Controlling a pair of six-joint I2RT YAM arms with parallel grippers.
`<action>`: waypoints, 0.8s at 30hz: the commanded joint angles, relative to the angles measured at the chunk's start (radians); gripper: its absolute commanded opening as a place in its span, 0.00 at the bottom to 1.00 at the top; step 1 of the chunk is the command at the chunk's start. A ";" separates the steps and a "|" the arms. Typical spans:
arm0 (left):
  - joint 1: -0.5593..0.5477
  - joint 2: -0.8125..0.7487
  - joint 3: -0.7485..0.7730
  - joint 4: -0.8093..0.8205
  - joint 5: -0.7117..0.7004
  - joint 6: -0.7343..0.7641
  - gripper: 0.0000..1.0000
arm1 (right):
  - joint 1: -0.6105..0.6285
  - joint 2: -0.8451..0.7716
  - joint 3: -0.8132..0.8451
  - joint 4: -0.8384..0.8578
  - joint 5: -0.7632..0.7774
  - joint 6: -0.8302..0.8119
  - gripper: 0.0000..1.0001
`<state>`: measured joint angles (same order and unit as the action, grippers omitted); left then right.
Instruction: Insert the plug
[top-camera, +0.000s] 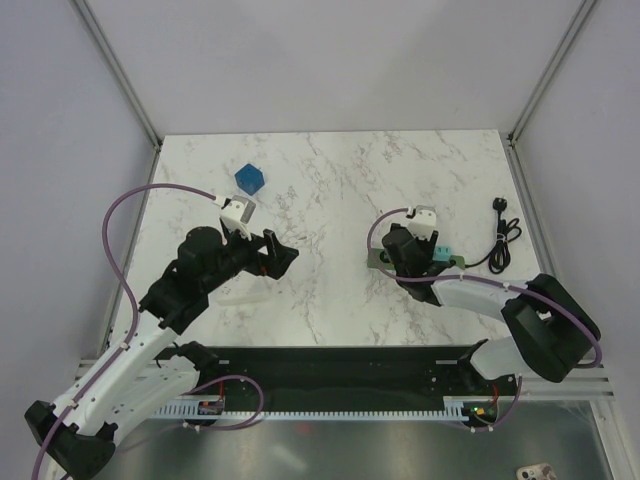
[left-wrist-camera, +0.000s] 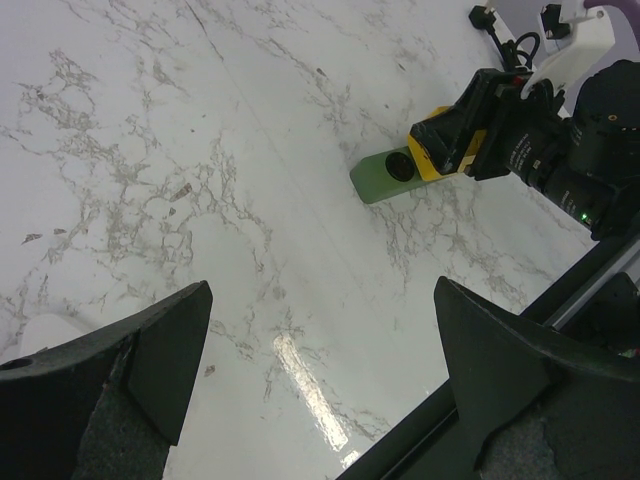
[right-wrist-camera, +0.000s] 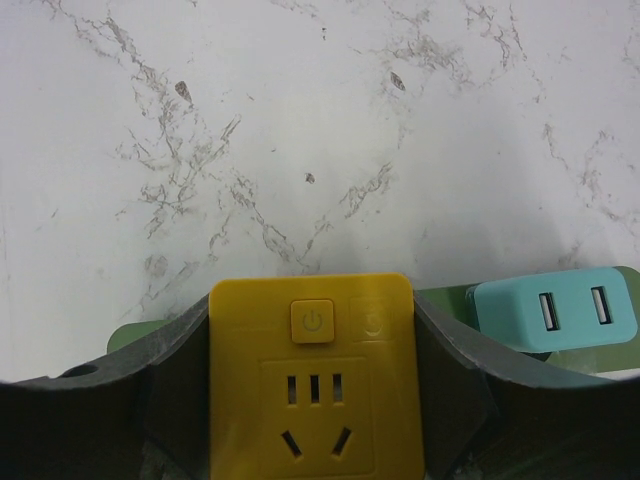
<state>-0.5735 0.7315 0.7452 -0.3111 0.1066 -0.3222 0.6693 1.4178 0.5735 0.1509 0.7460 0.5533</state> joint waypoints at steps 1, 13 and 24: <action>0.003 -0.004 -0.003 0.041 -0.013 0.014 1.00 | 0.030 0.108 -0.024 -0.148 -0.215 0.165 0.00; 0.003 -0.004 0.012 0.038 -0.019 0.017 1.00 | 0.001 -0.057 0.256 -0.415 -0.131 0.021 0.72; 0.003 -0.040 0.006 0.041 -0.031 0.023 1.00 | -0.053 -0.082 0.548 -0.709 -0.129 -0.049 0.84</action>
<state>-0.5735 0.7136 0.7448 -0.3099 0.0868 -0.3222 0.6178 1.3540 1.0634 -0.4301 0.6273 0.5240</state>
